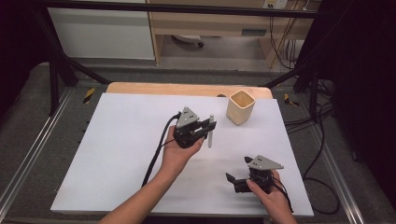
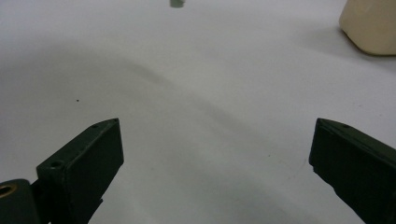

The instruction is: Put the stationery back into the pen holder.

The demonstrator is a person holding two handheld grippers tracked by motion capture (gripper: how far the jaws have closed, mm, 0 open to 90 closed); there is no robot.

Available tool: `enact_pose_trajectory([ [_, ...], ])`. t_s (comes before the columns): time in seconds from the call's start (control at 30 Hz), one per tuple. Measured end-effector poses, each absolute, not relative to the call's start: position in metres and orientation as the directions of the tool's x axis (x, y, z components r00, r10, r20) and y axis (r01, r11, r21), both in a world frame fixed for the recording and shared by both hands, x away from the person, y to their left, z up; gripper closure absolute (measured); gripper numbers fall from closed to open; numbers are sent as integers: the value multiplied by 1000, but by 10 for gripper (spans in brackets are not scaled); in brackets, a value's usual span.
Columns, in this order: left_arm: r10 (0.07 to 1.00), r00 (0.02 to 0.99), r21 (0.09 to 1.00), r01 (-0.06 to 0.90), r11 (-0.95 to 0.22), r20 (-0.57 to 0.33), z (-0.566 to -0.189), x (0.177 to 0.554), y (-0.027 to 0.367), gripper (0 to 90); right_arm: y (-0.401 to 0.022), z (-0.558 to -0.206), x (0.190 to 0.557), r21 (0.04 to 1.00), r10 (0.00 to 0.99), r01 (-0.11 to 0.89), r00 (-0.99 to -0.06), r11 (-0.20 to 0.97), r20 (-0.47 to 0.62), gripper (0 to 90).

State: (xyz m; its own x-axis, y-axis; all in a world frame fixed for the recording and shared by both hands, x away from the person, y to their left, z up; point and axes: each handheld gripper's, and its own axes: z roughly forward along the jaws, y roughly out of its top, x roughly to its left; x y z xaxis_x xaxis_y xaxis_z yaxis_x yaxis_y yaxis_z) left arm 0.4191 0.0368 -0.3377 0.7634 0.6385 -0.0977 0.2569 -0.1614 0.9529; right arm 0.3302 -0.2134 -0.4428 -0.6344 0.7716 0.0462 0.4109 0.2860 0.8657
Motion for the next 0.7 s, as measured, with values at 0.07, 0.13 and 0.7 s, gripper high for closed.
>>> enact_pose_trajectory([
  [0.07,640,764,954,247,-172,-82,-334,426,31,787,-213,-443,330,867,772,410,-634,282,49,33],
  [0.13,640,764,954,244,-172,-80,-330,433,26,787,-212,-443,331,867,771,412,-634,281,52,34],
  [0.7,652,758,954,189,-233,10,-307,491,-22,787,-205,-442,335,875,771,399,-635,274,48,33],
])
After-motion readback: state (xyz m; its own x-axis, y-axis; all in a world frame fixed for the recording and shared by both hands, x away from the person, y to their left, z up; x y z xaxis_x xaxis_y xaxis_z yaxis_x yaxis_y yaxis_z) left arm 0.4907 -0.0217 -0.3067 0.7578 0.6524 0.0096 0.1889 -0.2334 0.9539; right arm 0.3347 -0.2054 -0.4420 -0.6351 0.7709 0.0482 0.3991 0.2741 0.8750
